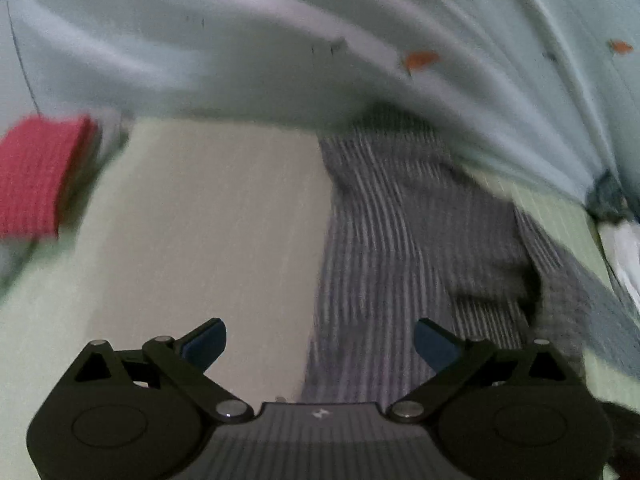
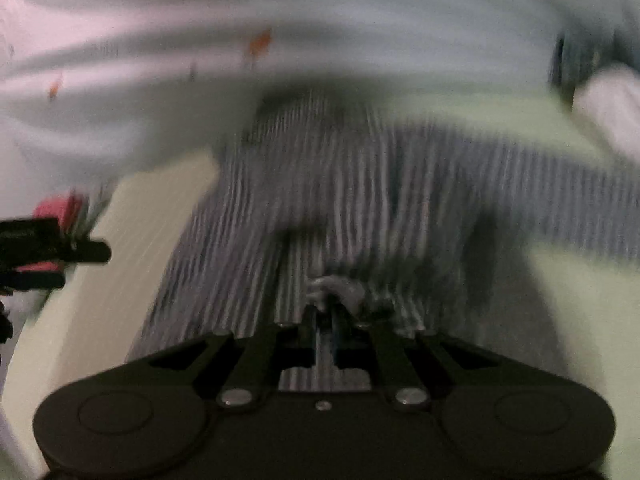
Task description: Fold clothes
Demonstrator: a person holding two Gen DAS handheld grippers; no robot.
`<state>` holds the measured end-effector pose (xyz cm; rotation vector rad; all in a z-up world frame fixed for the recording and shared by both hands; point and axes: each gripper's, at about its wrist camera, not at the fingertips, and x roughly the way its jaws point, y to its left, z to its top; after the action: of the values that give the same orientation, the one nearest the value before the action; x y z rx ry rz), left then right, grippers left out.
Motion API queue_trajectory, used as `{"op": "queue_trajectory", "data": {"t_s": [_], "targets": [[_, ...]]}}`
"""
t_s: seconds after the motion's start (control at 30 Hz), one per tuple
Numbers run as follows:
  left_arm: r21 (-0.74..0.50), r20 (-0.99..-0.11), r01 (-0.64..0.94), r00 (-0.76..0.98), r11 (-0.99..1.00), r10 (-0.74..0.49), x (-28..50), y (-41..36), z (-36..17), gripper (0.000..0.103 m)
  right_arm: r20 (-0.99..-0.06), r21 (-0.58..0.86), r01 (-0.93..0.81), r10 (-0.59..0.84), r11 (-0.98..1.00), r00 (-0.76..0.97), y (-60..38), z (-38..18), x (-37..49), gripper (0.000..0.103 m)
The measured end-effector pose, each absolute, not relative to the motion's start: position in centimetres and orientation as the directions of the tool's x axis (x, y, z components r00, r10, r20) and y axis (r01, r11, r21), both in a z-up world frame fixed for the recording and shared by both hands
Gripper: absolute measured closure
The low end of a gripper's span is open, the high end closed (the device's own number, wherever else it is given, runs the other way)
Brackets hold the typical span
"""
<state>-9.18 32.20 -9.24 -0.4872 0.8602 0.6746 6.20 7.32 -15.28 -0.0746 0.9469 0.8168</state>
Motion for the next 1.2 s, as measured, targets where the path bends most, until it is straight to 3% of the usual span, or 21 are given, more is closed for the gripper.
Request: {"op": "queue_trajectory", "data": {"t_s": [0.07, 0.13, 0.2, 0.23, 0.3, 0.37, 0.63, 0.87, 1.2], "targets": [[-0.111, -0.832, -0.698, 0.455, 0.708, 0.318, -9.8, 30.9, -10.0, 0.004, -0.779, 0.288, -0.637, 0.562, 0.715, 0.278, 6.5, -16.3, 5.2, 0.091], [-0.088, -0.833, -0.689, 0.447, 0.72, 0.326, -10.1, 29.9, -10.0, 0.004, -0.775, 0.293, -0.625, 0.562, 0.723, 0.287, 5.3, -16.1, 4.5, 0.07], [-0.095, -0.824, -0.685, 0.461, 0.723, 0.328, -10.4, 29.3, -9.6, 0.004, -0.758, 0.284, -0.605, 0.561, 0.743, 0.333, 4.1, -15.6, 4.6, 0.043], [-0.1, -0.821, -0.681, 0.469, 0.725, 0.327, -10.5, 28.9, -9.4, 0.004, -0.75, 0.275, -0.593, 0.555, 0.756, 0.359, 3.5, -15.4, 4.7, 0.037], [-0.107, -0.816, -0.67, 0.481, 0.735, 0.32, -10.6, 28.0, -9.2, 0.004, -0.752, 0.239, -0.567, 0.52, 0.789, 0.406, 2.4, -15.3, 4.8, 0.01], [-0.102, -0.818, -0.659, 0.482, 0.745, 0.315, -10.4, 27.0, -9.3, 0.004, -0.757, 0.19, -0.542, 0.474, 0.819, 0.451, 1.3, -15.6, 5.1, 0.0], [-0.086, -0.839, -0.539, 0.493, 0.838, 0.231, -5.8, 22.5, -10.9, 0.003, -0.781, 0.112, -0.501, 0.388, 0.858, 0.489, -3.2, -17.0, 7.3, 0.0], [-0.034, -0.844, -0.459, 0.489, 0.888, 0.221, -0.9, 20.9, -11.3, 0.003, -0.798, 0.133, -0.466, 0.373, 0.875, 0.474, -4.3, -18.7, 12.2, 0.0], [-0.081, -0.892, -0.462, 0.429, 0.883, 0.143, 4.3, 22.0, -14.6, 0.004, -0.792, 0.121, -0.436, 0.352, 0.892, 0.499, -3.3, -20.5, 16.4, 0.0]]}}
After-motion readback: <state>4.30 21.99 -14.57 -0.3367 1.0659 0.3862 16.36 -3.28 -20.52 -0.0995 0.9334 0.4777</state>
